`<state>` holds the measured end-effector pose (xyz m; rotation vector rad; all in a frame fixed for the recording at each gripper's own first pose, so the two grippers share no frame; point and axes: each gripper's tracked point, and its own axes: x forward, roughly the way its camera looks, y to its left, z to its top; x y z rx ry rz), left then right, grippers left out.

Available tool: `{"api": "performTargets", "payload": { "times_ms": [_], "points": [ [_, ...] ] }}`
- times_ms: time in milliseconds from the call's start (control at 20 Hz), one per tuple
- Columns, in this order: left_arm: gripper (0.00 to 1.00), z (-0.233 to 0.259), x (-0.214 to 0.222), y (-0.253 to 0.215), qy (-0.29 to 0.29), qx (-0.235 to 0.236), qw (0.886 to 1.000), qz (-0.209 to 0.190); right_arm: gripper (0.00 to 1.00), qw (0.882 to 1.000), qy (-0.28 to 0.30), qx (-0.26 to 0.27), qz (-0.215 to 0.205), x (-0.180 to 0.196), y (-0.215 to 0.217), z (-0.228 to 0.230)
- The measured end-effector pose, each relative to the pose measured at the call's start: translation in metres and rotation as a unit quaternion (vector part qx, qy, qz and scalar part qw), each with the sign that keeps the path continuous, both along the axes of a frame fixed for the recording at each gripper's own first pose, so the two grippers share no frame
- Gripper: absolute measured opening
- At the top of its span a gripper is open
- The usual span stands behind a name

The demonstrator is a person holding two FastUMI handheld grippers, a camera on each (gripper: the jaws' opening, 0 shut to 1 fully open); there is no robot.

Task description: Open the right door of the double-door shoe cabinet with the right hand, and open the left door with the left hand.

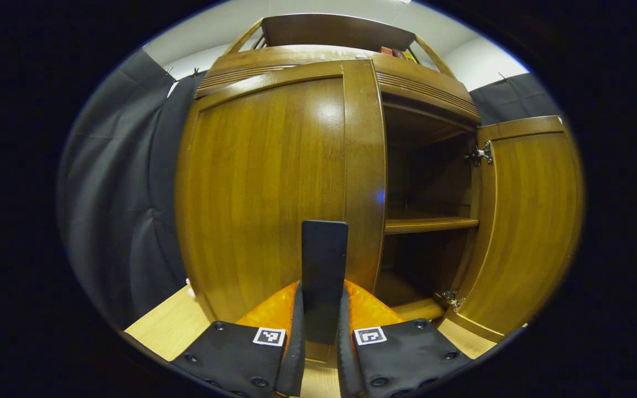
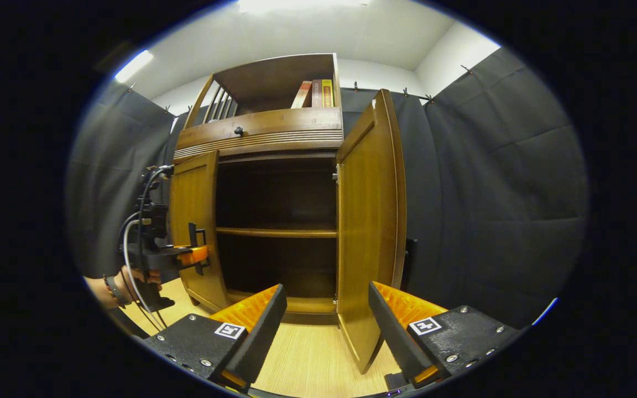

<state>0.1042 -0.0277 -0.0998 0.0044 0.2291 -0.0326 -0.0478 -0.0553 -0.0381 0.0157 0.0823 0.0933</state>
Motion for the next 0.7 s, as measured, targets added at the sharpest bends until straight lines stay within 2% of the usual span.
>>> {"api": "performTargets", "payload": {
  "times_ms": [300,500,650,700],
  "points": [
    [0.31,0.013,-0.054,0.039,0.007,0.001,1.000,0.010,0.92,1.000,0.007,-0.004,0.015,0.010,0.020,-0.002],
    [0.31,0.023,-0.087,0.076,-0.003,0.018,0.999,0.048,0.92,1.000,0.005,-0.007,0.014,0.012,0.029,-0.001],
    [0.31,0.028,-0.103,0.102,-0.008,0.037,0.998,0.057,0.92,1.000,0.005,-0.010,0.014,0.020,0.037,-0.001],
    [0.27,0.031,-0.112,0.113,-0.007,0.040,0.997,0.071,0.92,1.000,0.005,-0.013,0.013,0.022,0.040,-0.001]
  ]
}}
